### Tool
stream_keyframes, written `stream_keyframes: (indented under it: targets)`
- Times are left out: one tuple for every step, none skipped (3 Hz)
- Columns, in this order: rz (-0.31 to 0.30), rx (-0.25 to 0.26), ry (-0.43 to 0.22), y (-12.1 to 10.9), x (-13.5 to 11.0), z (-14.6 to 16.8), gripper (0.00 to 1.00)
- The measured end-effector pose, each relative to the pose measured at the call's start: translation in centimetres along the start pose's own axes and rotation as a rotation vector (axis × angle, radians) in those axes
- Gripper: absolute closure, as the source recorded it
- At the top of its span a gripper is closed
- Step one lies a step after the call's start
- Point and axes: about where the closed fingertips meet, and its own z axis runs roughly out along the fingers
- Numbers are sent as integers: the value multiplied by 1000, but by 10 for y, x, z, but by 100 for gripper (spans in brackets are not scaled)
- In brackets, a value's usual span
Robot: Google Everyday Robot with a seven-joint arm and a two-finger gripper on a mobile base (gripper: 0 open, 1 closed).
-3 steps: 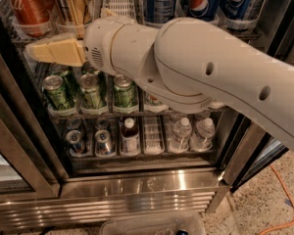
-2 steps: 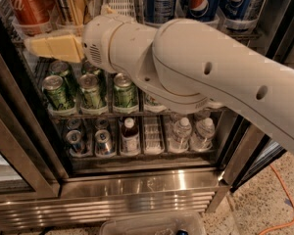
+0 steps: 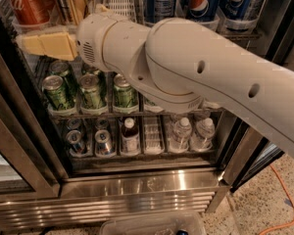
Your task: Pick orange can from top shelf of fridge
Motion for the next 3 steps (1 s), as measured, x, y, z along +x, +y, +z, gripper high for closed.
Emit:
stream_keyframes:
  targets:
    - [16,-8,-23,5,-2,7,0]
    - [10,-29,-72,4,-5,26,13]
    - [8,-20,-70,0,-2,26,12]
